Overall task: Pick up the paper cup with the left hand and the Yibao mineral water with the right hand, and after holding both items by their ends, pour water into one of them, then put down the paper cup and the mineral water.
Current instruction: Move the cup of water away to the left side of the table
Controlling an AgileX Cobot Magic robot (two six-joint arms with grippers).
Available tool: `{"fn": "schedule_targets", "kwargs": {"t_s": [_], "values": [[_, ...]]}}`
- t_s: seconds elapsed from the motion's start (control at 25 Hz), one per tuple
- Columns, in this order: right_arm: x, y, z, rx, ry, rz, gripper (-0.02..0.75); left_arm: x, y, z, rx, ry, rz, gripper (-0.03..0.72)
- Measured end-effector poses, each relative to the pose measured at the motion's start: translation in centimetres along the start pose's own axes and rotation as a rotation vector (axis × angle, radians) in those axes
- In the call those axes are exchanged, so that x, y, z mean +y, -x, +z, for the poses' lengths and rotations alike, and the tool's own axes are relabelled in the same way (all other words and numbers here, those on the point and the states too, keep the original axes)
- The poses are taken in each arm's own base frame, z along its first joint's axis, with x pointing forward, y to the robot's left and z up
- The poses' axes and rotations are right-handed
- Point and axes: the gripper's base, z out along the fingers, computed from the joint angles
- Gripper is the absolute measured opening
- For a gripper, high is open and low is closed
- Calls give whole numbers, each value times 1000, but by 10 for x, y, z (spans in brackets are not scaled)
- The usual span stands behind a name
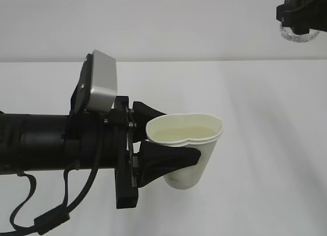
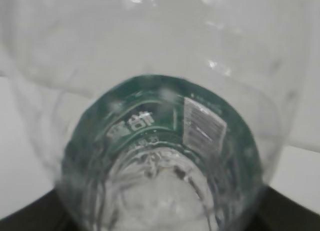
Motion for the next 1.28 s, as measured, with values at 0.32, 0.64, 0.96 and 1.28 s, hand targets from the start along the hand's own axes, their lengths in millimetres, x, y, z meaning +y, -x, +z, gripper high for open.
{"fn": "schedule_targets", "kwargs": {"t_s": [0.32,0.64,0.96,1.28], "values": [[-12,-29,-2,28,77,43,435,0,0,0,0,0,0,373],[-12,-41,-4,26,112,35,435,0,0,0,-1,1,-1,373],[-7,-51,-5,8,137,40,435,0,0,0,-1,1,-1,373],[-5,-64,-6,24,132,55,435,0,0,0,-1,1,-1,373]]}}
